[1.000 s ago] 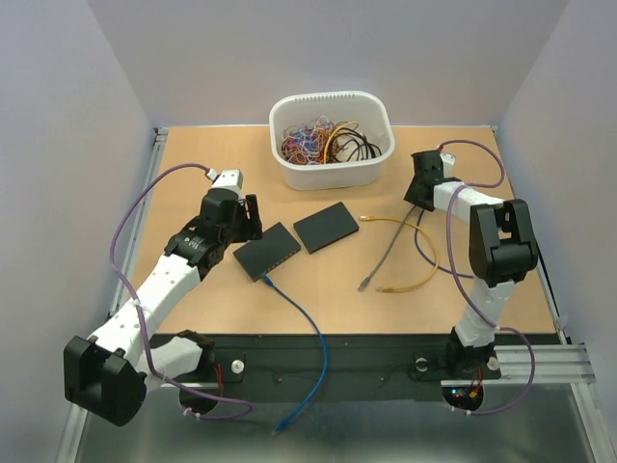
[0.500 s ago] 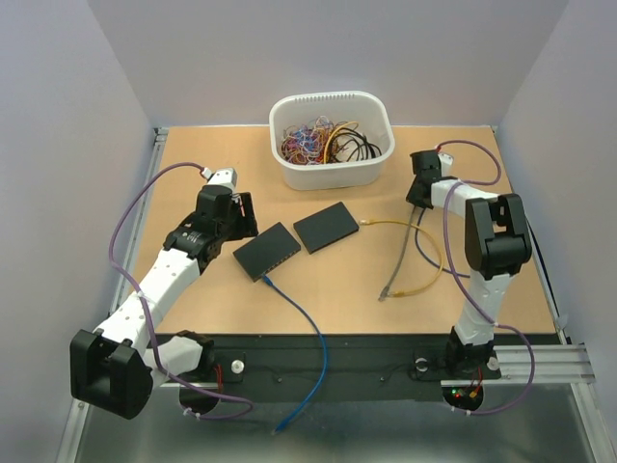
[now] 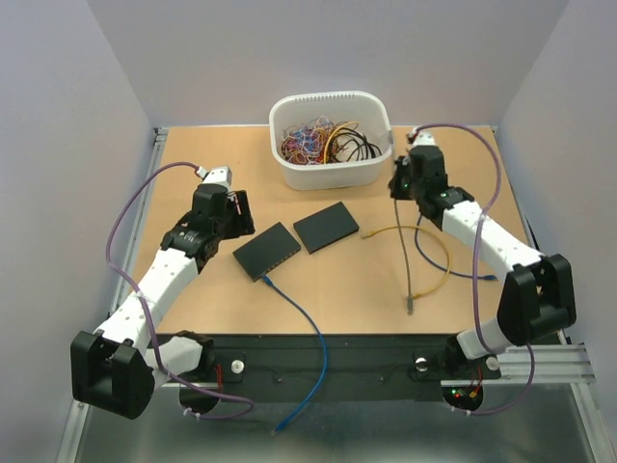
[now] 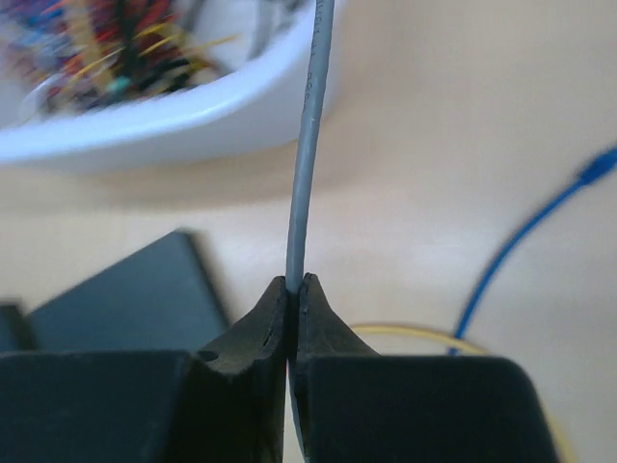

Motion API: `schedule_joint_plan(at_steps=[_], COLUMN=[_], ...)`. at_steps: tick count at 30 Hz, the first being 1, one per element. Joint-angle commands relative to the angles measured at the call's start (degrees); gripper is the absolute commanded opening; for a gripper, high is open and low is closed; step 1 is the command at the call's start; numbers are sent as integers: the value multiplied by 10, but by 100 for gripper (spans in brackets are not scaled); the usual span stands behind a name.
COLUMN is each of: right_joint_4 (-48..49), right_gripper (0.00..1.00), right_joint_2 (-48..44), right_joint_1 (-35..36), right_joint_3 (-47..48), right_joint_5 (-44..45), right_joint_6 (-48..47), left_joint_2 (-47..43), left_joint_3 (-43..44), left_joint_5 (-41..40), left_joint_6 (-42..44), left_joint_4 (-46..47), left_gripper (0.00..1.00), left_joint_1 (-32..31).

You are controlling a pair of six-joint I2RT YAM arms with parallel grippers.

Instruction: Insert the plug into the switch port

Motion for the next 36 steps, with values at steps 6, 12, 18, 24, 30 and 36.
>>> schedule_joint_plan(at_steps=[6, 12, 18, 24, 30, 36], right_joint_4=[8, 9, -2, -22, -33, -44], right_gripper=[1, 0, 1, 6, 59, 76], right_joint_2=[-103, -77, -16, 16, 1, 0], right_joint_1=[194, 261, 320, 368, 375, 375], right_joint_3=[-113, -141, -141, -157, -161, -114], right_joint_5=[-102, -126, -145, -172, -154, -95], right_joint_6=[-66, -71, -71, -63, -45, -47], left_joint_2=[-15, -22, -21, -18, -15, -11], left_joint_3=[5, 3, 4, 5, 4, 6], left_joint_5=[-1, -2, -2, 1, 3, 3], left_joint_6=[6, 5, 6, 6, 6, 6], left_joint_4=[14, 15, 14, 14, 12, 12], left_gripper=[73, 73, 73, 73, 73, 73], left_joint_1=[9, 11, 11, 11, 11, 12])
